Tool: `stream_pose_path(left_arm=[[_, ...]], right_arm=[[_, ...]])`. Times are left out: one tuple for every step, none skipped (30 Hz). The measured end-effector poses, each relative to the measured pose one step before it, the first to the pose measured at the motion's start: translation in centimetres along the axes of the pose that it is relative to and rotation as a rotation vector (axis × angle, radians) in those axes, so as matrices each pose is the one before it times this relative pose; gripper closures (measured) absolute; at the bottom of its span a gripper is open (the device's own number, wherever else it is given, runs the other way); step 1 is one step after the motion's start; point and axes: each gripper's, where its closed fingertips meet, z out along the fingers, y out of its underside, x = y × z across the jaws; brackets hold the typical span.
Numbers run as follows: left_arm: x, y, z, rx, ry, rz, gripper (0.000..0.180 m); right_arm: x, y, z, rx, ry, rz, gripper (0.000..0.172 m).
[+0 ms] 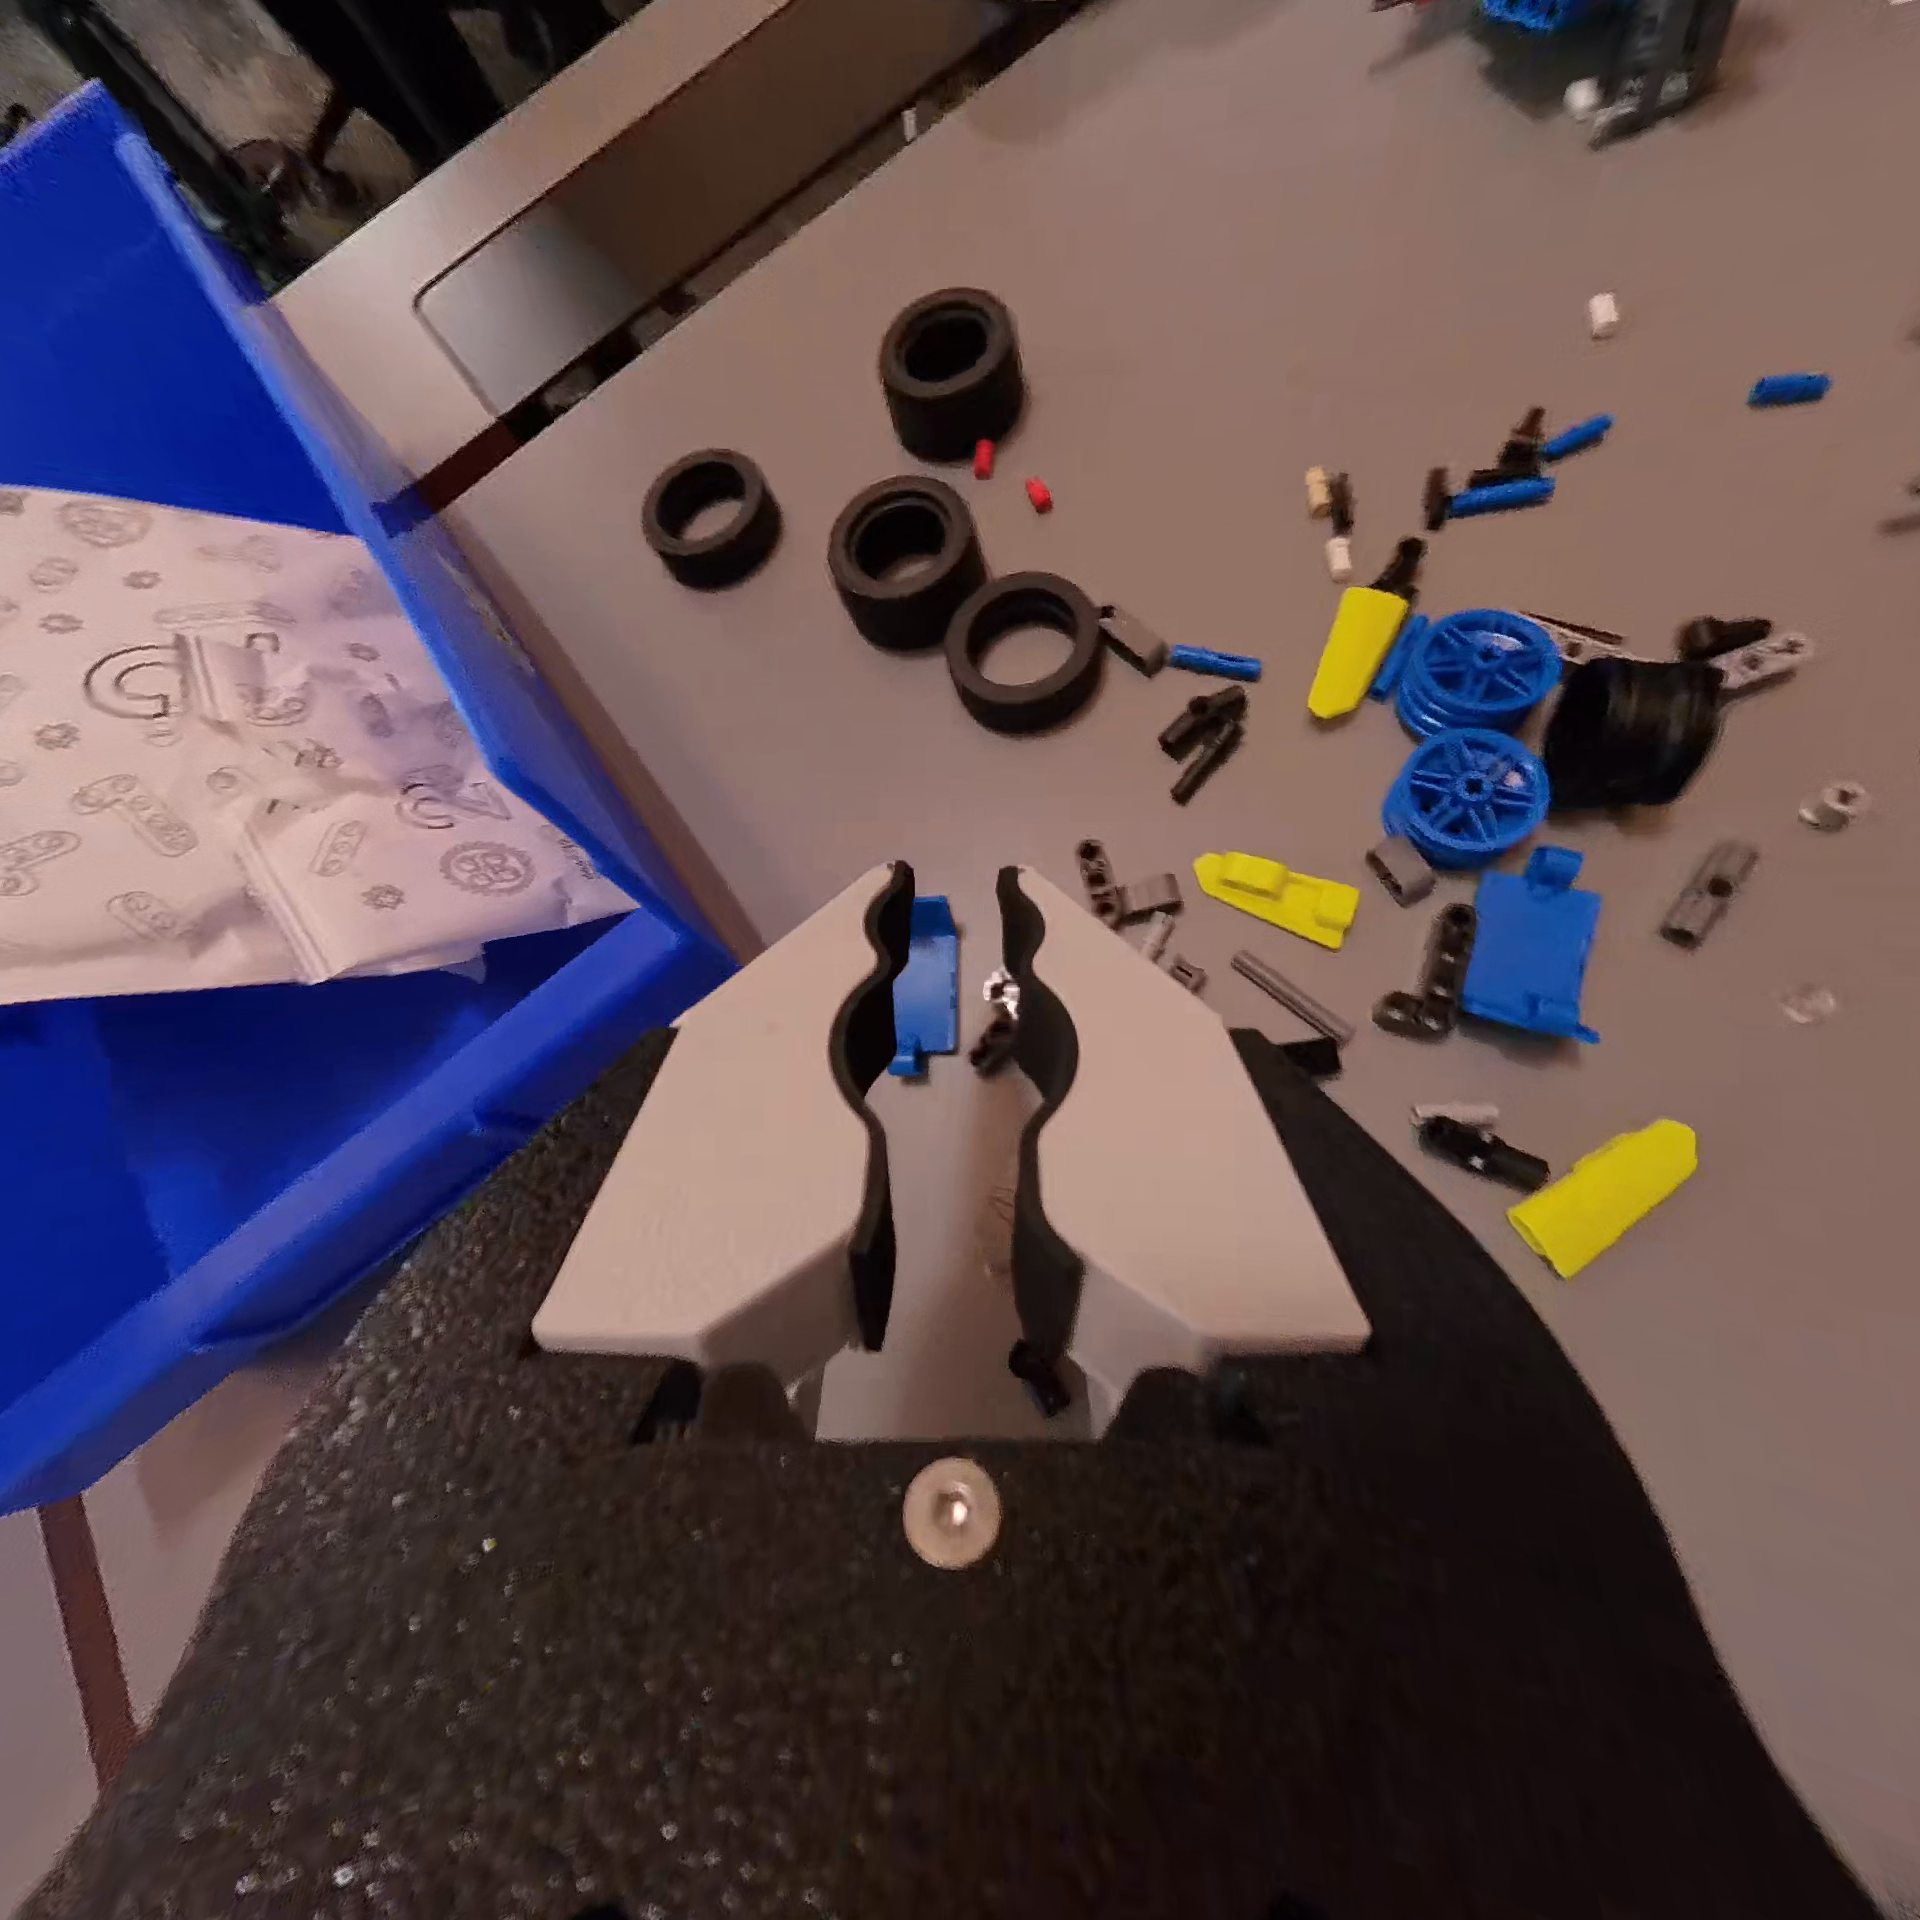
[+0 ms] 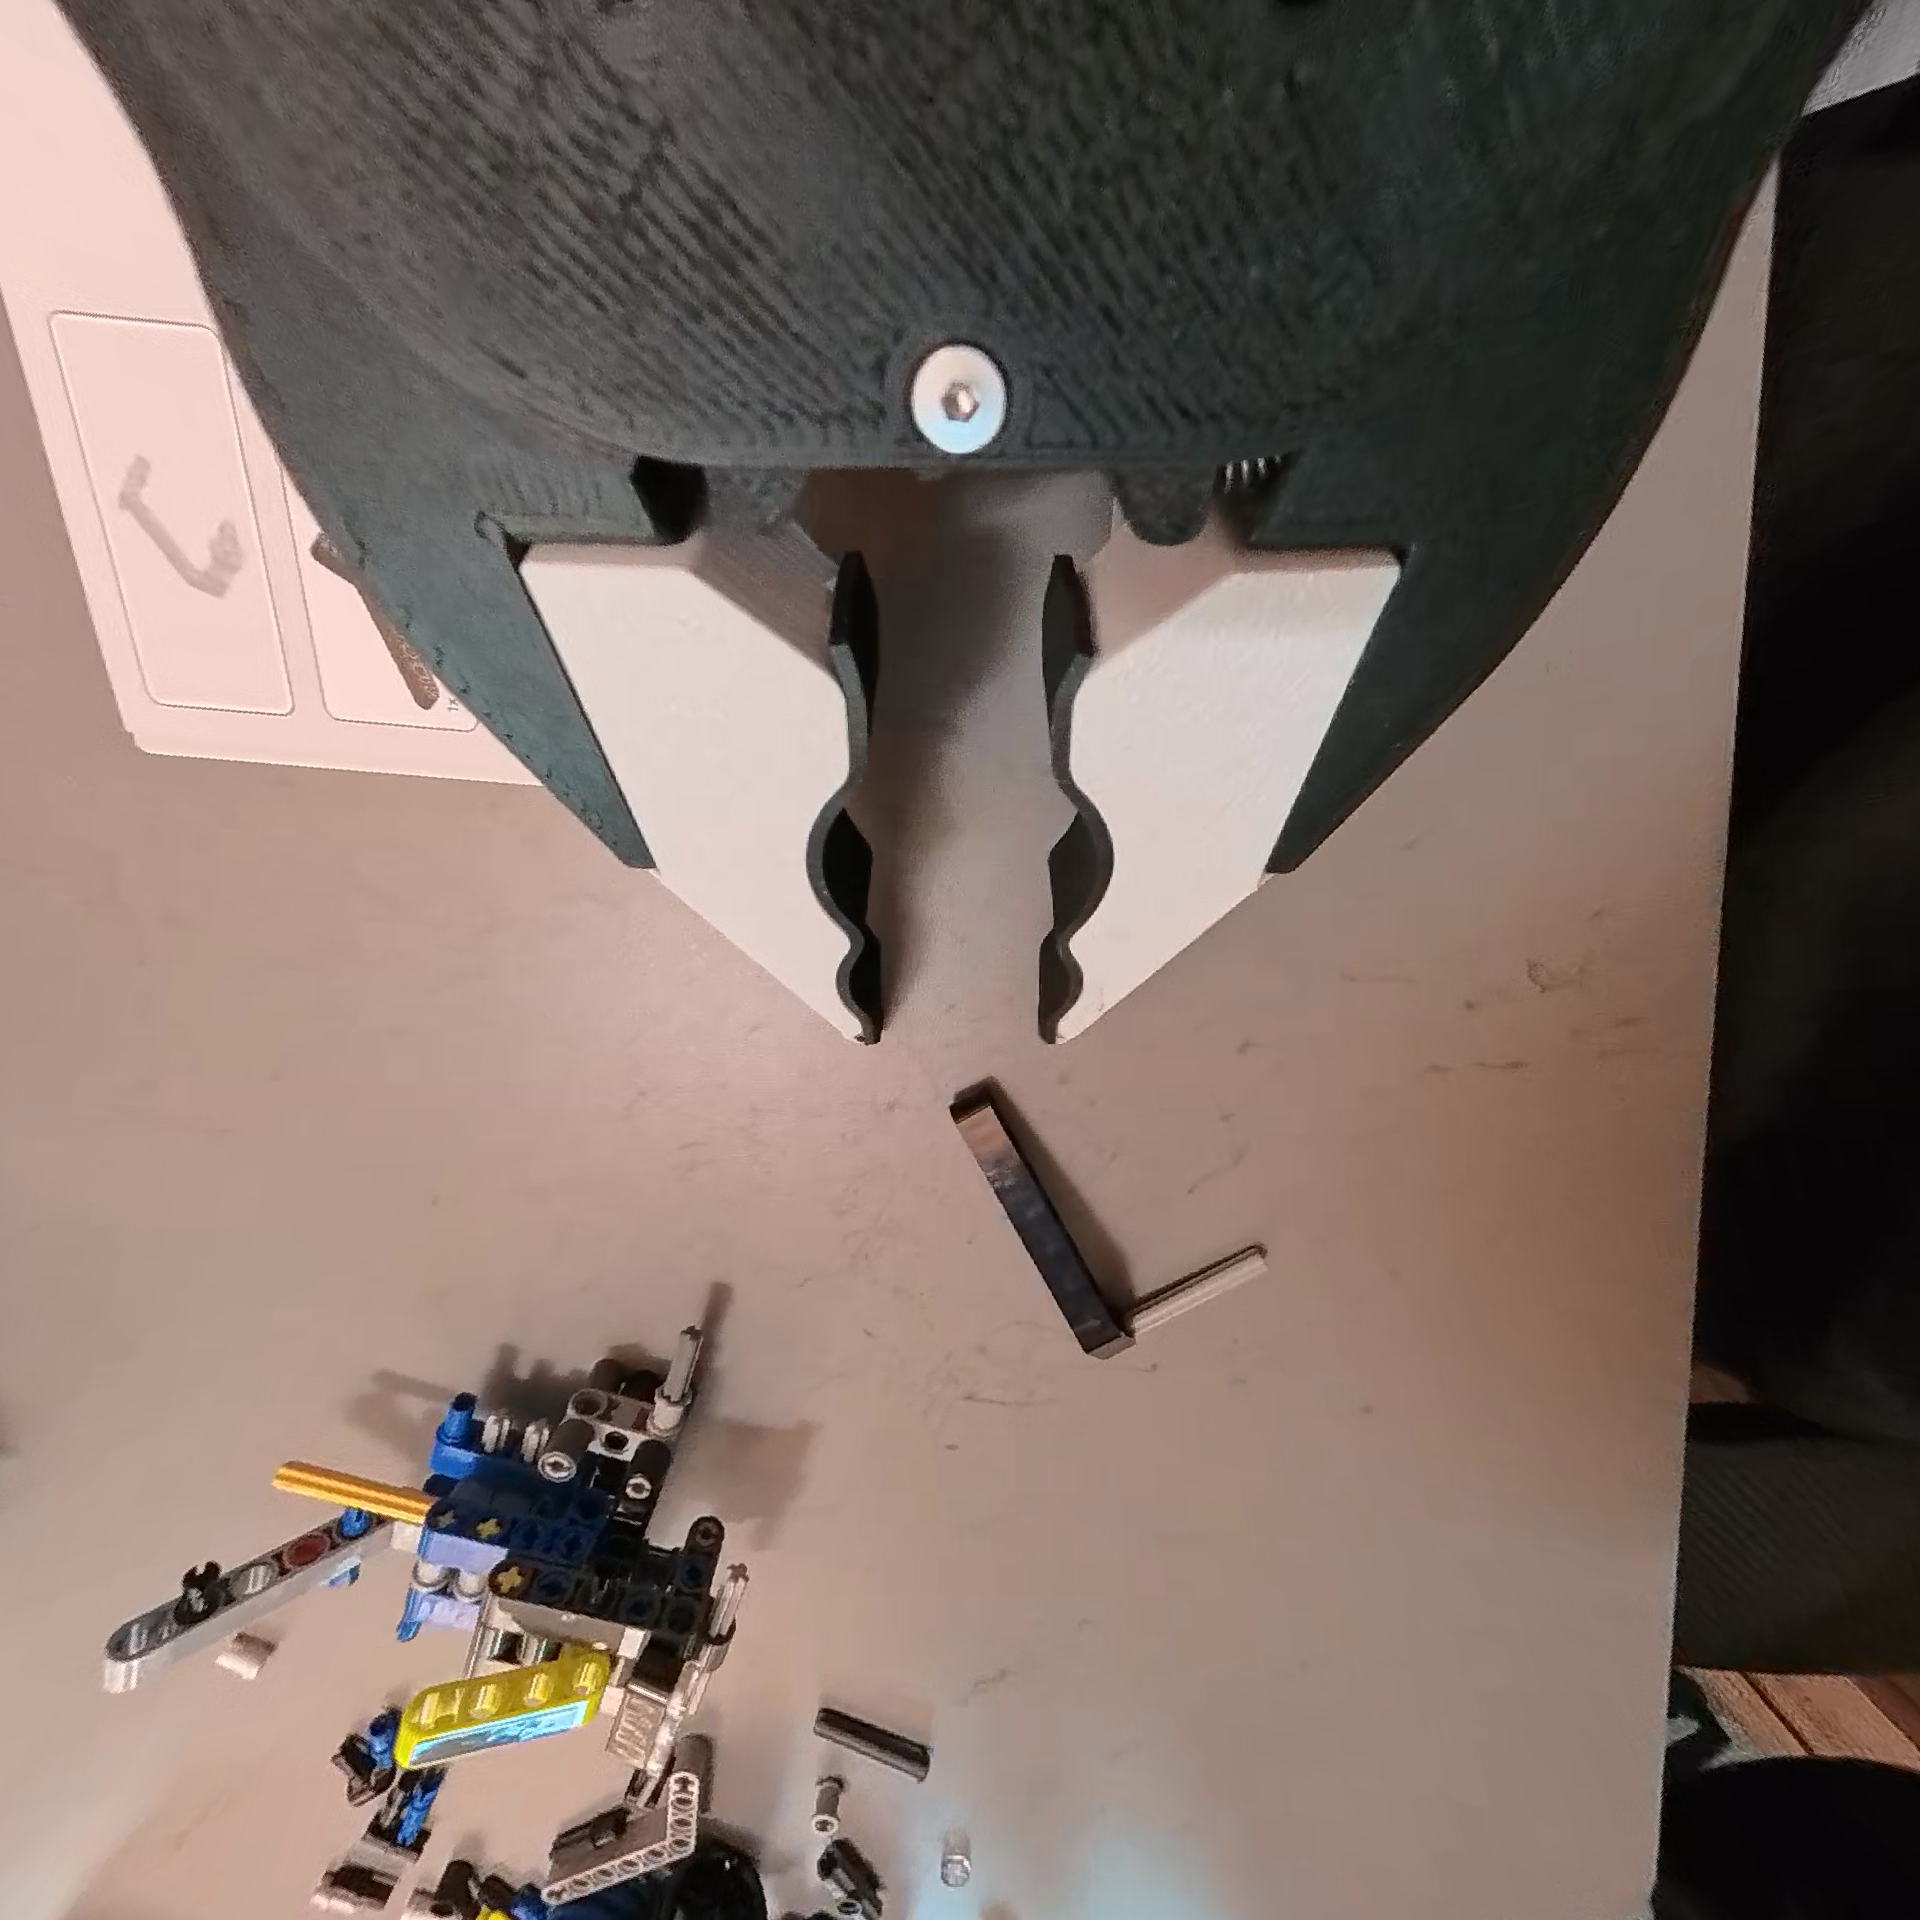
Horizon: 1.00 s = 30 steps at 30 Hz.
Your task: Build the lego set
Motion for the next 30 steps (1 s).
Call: stream_pose_path(left_arm=[[0.541, -0.188, -0.172, 0.0227, 0.0255, 0.0059, 0.167], [0.454, -0.256, -0.071, 0.0275, 0.0226, -0.0014, 0.167], [0.447, -0.2, 0.072, 0.0233, 0.0255, -0.0018, 0.167], [0.482, -0.095, 0.205, 0.0136, 0.0295, 0.0055, 0.167], [0.435, 0.015, 0.297, 0.0024, 0.0245, 0.0128, 0.167], [0.428, 0.059, 0.353, -0.0082, 0.0178, 0.0167, 0.167], [0.516, -0.022, 0.39, -0.0109, 0.018, 0.02, 0.167], [0.632, -0.197, 0.445, -0.0064, 0.0214, 0.0244, 0.167], [0.707, -0.308, 0.499, -0.0042, 0.0228, 0.0264, 0.167], [0.701, -0.346, 0.57, -0.0064, 0.023, 0.0262, 0.167], [0.699, -0.347, 0.619, -0.0095, 0.0215, 0.0281, 0.167], [0.632, -0.348, 0.631, -0.012, 0.0179, 0.031, 0.167], [0.588, -0.354, 0.602, -0.0135, 0.0147, 0.0302, 0.167], [0.563, -0.39, 0.561, -0.0118, 0.0142, 0.0266, 0.167], [0.528, -0.438, 0.493, -0.0077, 0.013, 0.0231, 0.167], [0.435, -0.477, 0.426, -0.0029, 0.0091, 0.0191, 0.167], [0.429, -0.525, 0.398, 0.0028, 0.0099, 0.0137, 0.167], [0.484, -0.575, 0.359, 0.0072, 0.015, 0.0083, 0.167], [0.464, -0.584, 0.349, 0.0063, 0.0131, 0.0004, 0.167], [0.332, -0.474, 0.366, -0.0052, 0.006, -0.0149, 0.167], [0.273, -0.341, 0.371, -0.0225, -0.0003, -0.0323, 0.167], [0.125, -0.24, 0.362, -0.0341, -0.013, -0.0421, 0.167], [0.056, -0.146, 0.352, -0.0388, -0.0227, -0.0442, 0.168], [0.309, 0.078, 0.35, -0.0487, -0.0102, -0.0364, 0.17], [0.542, 0.268, 0.348, -0.0562, 0.0001, -0.0177, 0.17], [0.333, 0.124, 0.324, -0.0407, -0.017, -0.0022, 0.17], [0.034, -0.095, 0.271, -0.0218, -0.0345, -0.0044, 0.171], [0.058, -0.085, 0.213, -0.0199, -0.0249, -0.0142, 0.173], [0.221, -0.017, 0.203, -0.0203, -0.0073, -0.0167, 0.173], [0.134, -0.009, 0.189, -0.0174, -0.0076, -0.0139, 0.174]], right_arm=[[0.002, -0.002, 0.001, 0.0001, 0.0039, -0.004, 0.143], [0.064, -0.003, -0.012, -0.0001, 0.0062, -0.0011, 0.142], [0.08, -0.012, 0.011, 0.0003, 0.0072, 0.0002, 0.14], [0.043, 0.0, -0.004, 0.0003, 0.0042, -0.0008, 0.139], [0.014, -0.004, 0.0, 0.0004, 0.0033, -0.0027, 0.139], [0.004, -0.015, -0.005, 0.0006, 0.003, -0.0033, 0.139], [-0.009, 0.001, -0.007, 0.0004, 0.0024, -0.0028, 0.14], [0.005, -0.015, -0.01, 0.0008, 0.0045, -0.0047, 0.139], [0.005, -0.017, -0.013, 0.0011, 0.0056, -0.0069, 0.139], [-0.022, -0.013, -0.001, 0.0009, 0.004, -0.0062, 0.139], [0.001, -0.003, -0.012, 0.0008, 0.0041, -0.0053, 0.14], [-0.015, -0.021, -0.005, 0.0007, 0.0025, -0.0044, 0.14], [-0.028, 0.006, 0.003, 0.0002, -0.0002, -0.0023, 0.14], [-0.008, -0.004, 0.002, 0.0001, 0.0003, -0.001, 0.14], [-0.003, -0.011, -0.01, 0.0003, 0.0016, -0.0021, 0.141], [-0.023, 0.006, -0.003, 0.0004, 0.0009, -0.0038, 0.141], [-0.047, -0.013, 0.0, 0.0005, 0.0007, -0.0047, 0.142], [-0.011, -0.006, -0.007, 0.0006, 0.0021, -0.0044, 0.142], [-0.029, -0.002, -0.004, 0.0002, -0.0003, -0.0023, 0.143], [-0.026, 0.003, 0.013, -0.0002, -0.0019, 0.0001, 0.143], [-0.018, 0.001, 0.004, -0.0002, -0.0029, 0.0011, 0.144], [-0.015, 0.009, 0.001, -0.0005, -0.0038, 0.0033, 0.144], [0.016, 0.004, 0.007, -0.0005, -0.0021, 0.0037, 0.144], [0.023, 0.006, -0.003, -0.0001, 0.0003, 0.0017, 0.143], [-0.006, 0.001, 0.0, 0.0, -0.0002, 0.0004, 0.143], [0.007, -0.003, 0.001, 0.0001, 0.0008, -0.0008, 0.143], [0.0, -0.003, -0.003, 0.0003, 0.0018, -0.0021, 0.143], [-0.008, 0.007, 0.002, 0.0002, 0.0008, -0.0017, 0.143], [-0.004, 0.002, -0.006, 0.0001, 0.0009, -0.0007, 0.143], [0.005, -0.003, 0.001, 0.0001, 0.0006, -0.0008, 0.143]])
